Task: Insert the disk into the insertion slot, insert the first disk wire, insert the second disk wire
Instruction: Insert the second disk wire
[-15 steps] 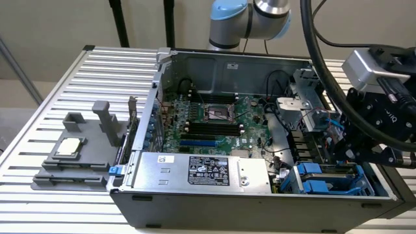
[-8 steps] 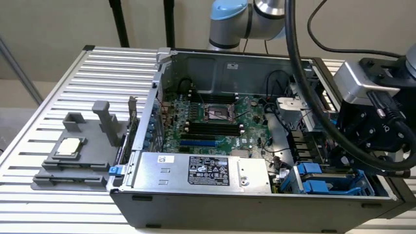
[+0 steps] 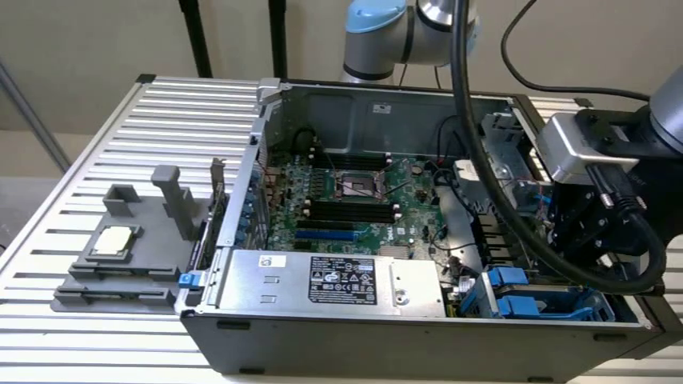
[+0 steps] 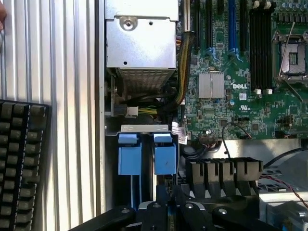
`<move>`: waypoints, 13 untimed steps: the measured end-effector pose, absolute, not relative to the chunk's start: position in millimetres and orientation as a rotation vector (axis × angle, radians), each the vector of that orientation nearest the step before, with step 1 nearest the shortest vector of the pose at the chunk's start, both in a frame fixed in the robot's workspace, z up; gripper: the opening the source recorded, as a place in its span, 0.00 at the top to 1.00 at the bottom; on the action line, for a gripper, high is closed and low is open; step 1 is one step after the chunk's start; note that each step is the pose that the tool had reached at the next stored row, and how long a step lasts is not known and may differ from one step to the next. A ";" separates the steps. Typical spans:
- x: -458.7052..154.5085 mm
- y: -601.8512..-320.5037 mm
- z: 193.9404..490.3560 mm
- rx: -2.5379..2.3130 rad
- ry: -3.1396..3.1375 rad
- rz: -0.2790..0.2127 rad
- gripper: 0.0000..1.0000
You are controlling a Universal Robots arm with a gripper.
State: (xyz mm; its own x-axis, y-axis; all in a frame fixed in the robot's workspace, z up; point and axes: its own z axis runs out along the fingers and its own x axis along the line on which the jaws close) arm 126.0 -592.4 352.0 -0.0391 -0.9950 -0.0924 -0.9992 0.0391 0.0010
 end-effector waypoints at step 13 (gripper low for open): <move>125.9 -592.4 345.8 -2.113 2.190 0.104 0.84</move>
